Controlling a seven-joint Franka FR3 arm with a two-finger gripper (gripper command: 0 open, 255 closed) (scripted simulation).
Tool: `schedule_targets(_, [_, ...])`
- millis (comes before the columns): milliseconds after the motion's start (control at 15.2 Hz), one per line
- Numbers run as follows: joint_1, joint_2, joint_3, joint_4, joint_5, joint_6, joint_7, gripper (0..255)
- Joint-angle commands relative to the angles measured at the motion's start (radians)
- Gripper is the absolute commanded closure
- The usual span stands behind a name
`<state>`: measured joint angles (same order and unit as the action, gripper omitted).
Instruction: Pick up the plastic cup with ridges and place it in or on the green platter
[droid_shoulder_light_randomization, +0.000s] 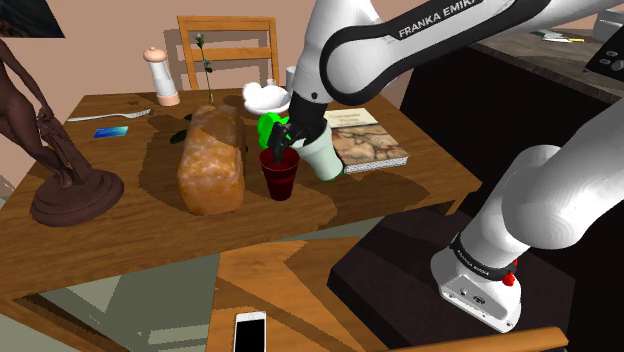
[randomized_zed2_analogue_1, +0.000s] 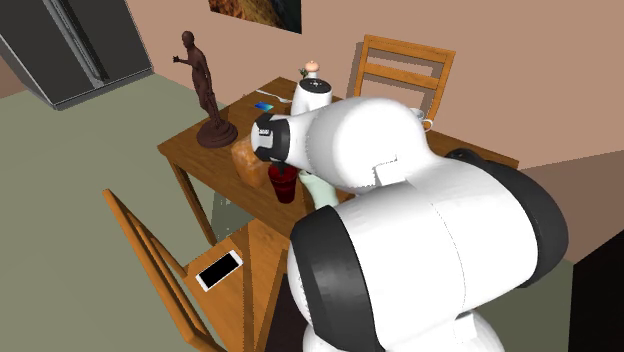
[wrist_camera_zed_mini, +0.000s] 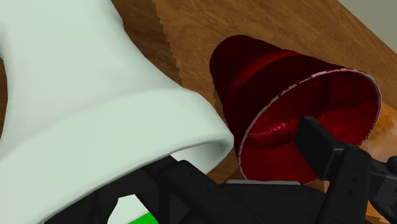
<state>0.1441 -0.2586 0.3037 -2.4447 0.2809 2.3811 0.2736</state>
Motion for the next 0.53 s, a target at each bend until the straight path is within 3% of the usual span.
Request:
schedule_targets(0, [0.0, 0.006, -0.001, 0.001, 0.001, -0.011, -0.001, 255])
schedule_targets(462, [-0.002, -0.04, -0.013, 0.058, -0.008, -0.113, 0.011, 255])
